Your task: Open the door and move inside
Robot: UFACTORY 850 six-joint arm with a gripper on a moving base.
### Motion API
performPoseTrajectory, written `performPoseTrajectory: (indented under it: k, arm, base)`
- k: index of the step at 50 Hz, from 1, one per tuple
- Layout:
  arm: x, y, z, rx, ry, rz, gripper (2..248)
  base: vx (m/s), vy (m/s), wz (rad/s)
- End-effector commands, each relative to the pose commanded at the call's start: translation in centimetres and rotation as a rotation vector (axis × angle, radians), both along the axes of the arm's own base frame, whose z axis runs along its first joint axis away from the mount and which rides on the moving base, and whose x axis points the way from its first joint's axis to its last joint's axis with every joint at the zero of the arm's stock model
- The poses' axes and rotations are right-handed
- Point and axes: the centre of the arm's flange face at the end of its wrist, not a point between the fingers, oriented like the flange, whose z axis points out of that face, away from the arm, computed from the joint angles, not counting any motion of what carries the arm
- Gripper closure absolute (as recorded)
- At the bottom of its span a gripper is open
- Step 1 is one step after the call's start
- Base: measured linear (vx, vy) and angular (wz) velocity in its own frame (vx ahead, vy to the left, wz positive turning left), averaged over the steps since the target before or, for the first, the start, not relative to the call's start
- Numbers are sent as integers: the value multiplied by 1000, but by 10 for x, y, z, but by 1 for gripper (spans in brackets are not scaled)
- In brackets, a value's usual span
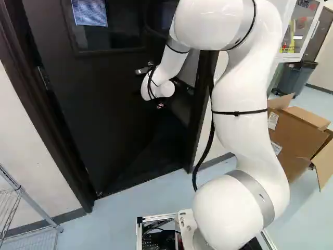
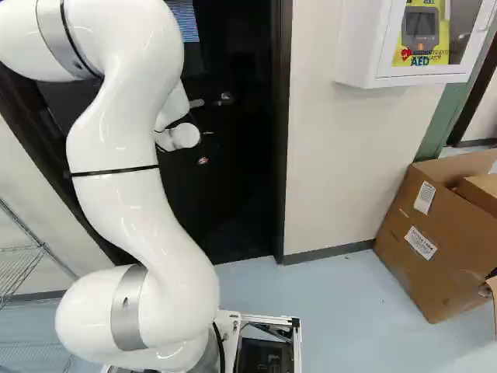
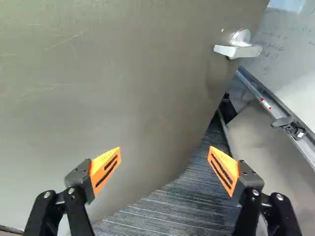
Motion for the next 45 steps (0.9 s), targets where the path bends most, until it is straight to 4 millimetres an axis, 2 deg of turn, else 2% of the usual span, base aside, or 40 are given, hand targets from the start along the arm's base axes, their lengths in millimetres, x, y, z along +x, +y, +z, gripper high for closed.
performPoseTrajectory:
  k: [45]
  arm:
    - [-91, -34, 8, -7, 33, -19, 3]
  base:
    - [0, 0, 0]
